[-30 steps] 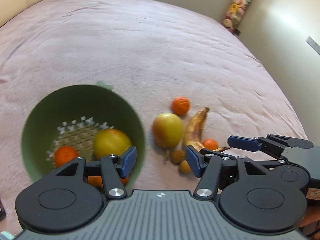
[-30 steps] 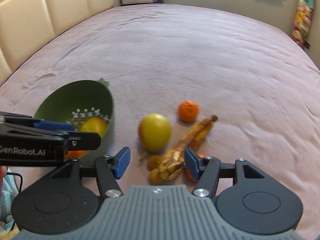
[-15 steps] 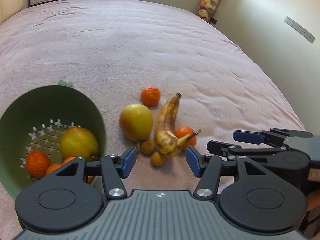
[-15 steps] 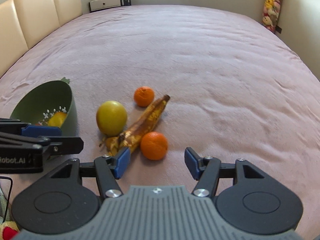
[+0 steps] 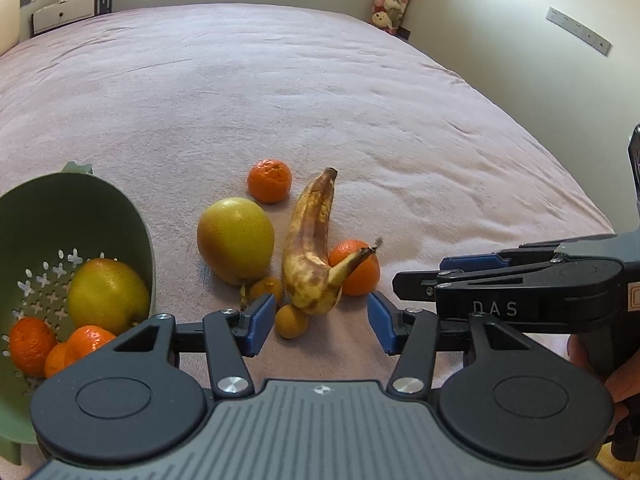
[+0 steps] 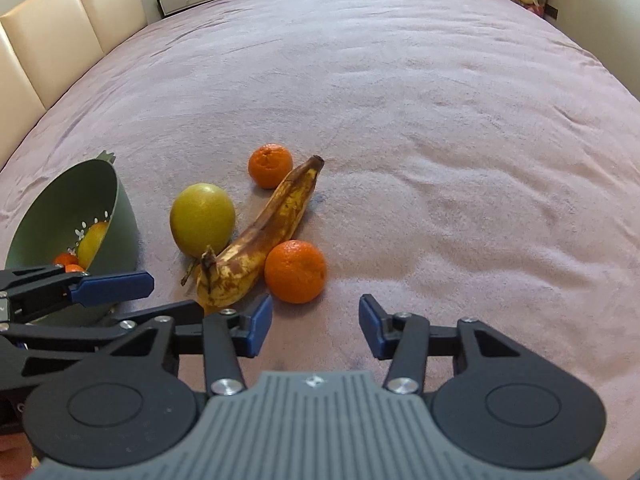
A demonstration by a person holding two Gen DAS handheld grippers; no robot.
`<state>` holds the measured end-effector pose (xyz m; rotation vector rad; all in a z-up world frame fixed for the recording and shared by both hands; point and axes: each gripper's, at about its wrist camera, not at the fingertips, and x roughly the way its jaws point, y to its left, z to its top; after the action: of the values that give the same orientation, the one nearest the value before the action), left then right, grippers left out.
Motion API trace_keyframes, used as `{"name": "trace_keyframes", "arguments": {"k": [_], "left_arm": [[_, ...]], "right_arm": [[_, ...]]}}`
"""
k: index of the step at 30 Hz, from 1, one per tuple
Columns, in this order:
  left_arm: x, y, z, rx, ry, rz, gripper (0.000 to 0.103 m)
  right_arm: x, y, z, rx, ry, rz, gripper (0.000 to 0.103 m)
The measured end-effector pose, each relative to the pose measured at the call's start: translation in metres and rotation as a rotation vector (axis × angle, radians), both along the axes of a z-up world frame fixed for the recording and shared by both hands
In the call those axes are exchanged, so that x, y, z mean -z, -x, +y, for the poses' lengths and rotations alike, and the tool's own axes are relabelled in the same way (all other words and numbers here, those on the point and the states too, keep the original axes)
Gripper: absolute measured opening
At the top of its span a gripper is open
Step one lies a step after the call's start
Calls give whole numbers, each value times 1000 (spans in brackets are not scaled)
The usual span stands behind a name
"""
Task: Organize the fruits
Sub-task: 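Grasp a tangerine with the right tool while the left tool grasps the spotted banana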
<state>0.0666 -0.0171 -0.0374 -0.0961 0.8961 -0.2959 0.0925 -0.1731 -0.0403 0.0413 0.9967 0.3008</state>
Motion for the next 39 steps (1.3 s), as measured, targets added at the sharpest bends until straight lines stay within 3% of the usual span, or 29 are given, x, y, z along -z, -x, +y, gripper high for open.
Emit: {"name": "trace_keyframes", "arguments": {"k": [6, 12, 25, 31, 34, 39], "left_arm": [[6, -8, 9, -39, 20, 20, 60], [11, -11, 7, -21, 0, 33, 61], [20, -18, 7, -25, 20, 49, 60], [21, -22, 0, -15, 13, 42, 50], [19, -23, -4, 8, 13, 32, 36], [18, -19, -17, 67, -38, 10, 33]], "right_arm": [[13, -19, -2, 14, -112, 54, 47], [22, -31, 3, 10, -160, 78, 47], [41, -48, 6, 57, -181, 139, 45], [34, -45, 10, 49, -122, 119, 41], [31, -43, 8, 50, -93, 114, 41], [24, -36, 3, 45, -36, 100, 41]]}}
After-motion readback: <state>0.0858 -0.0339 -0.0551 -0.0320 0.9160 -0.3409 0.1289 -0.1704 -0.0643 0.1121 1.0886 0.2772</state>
